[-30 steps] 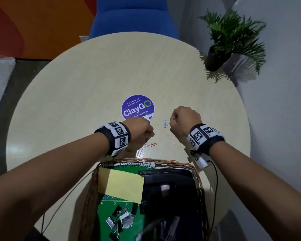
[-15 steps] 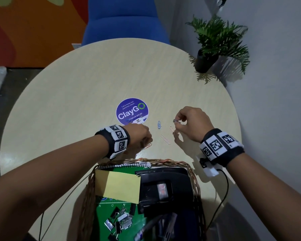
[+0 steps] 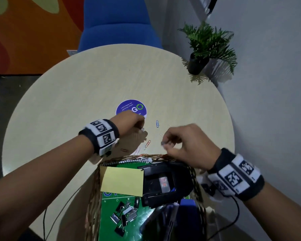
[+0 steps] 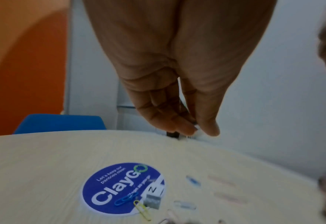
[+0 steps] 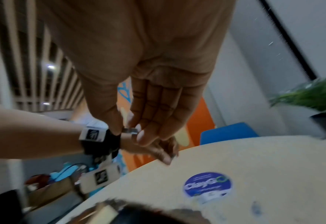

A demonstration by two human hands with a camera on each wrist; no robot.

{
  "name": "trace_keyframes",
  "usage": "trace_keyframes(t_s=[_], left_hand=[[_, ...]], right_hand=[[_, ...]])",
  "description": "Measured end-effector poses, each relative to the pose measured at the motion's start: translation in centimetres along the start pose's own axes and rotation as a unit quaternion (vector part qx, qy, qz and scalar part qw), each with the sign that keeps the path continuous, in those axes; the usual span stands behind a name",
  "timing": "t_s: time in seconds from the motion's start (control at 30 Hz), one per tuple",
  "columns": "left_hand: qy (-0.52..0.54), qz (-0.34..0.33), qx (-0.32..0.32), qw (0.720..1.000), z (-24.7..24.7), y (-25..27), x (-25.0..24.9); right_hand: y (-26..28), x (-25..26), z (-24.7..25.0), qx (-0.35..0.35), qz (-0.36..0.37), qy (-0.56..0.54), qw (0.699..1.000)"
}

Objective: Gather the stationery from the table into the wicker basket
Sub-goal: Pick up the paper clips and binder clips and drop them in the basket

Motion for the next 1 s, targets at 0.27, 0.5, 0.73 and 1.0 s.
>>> trace_keyframes(t_s=[0.27,0.5,0.73,1.0], left_hand=[[0.165,0.022,-0.090,0.982,-1.0,14.7,0.2],[0.251,0.039,-0.079,0.964,-8.3,22.1,-2.4],[0.310,0.072,-0.082,0.944,-11.1,24.7,-4.1],[0.342,0.176,-0.179,0.905,-9.3,28.4,-2.3]], right_hand=[[3.1,6.5,-5.8,0.203,0.106,0.065,0.971],[-6.1,3.1,-3.9,0.104,0.005,0.133,0.986],[-16.8,-1.0,-7.6,0.174,-0.057,0.294,0.938],[-20.6,-2.9,-12.0,0.190,-0.054,0.344,0.918]])
Point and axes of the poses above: each hand's wrist, its own y-axis away from the middle knuckle, its own z-axis out of the back of the hand, x = y × z, the point moved 2 cm from there along -y, towards the middle knuckle
